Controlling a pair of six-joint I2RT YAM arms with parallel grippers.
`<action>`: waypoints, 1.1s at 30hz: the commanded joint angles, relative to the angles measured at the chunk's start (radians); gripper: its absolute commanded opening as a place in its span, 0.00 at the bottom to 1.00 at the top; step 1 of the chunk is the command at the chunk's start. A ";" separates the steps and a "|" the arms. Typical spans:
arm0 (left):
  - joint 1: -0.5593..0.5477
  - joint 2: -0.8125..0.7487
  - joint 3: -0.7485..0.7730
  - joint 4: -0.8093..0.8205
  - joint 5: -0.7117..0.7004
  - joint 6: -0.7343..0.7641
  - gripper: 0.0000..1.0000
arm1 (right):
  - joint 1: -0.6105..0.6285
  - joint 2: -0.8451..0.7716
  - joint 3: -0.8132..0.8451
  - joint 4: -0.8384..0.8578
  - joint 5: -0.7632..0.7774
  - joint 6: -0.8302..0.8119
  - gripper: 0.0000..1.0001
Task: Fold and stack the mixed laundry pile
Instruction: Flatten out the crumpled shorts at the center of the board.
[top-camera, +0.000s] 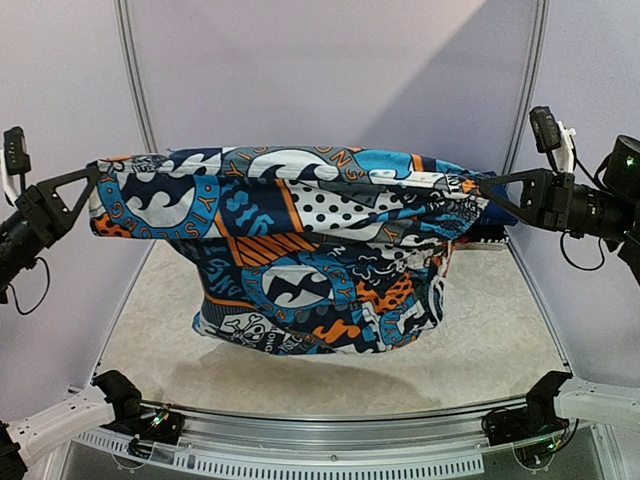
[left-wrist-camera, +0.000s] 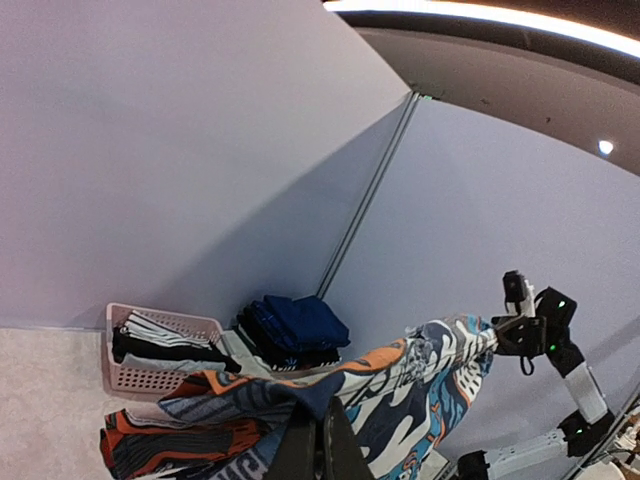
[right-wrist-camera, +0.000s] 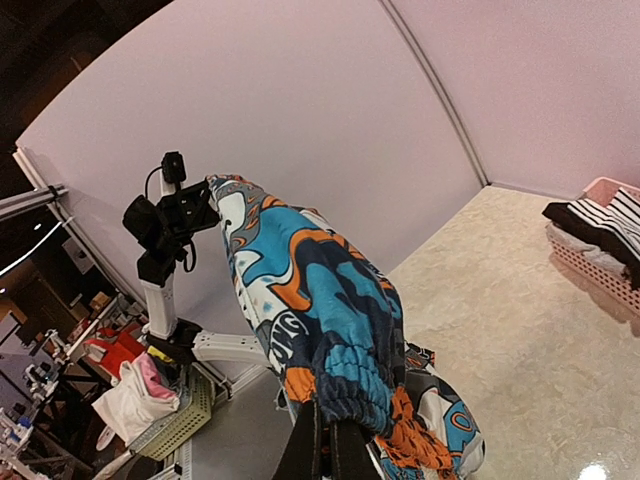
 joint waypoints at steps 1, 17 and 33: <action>0.019 0.010 0.095 0.002 0.004 -0.031 0.00 | 0.096 0.003 0.016 0.004 0.084 0.043 0.00; 0.044 0.750 0.010 -0.105 -0.403 0.043 0.51 | -0.157 0.376 -0.242 -0.100 0.639 0.022 0.24; 0.038 0.802 -0.291 0.204 -0.221 0.129 0.95 | -0.191 0.515 -0.274 -0.017 0.531 -0.063 0.83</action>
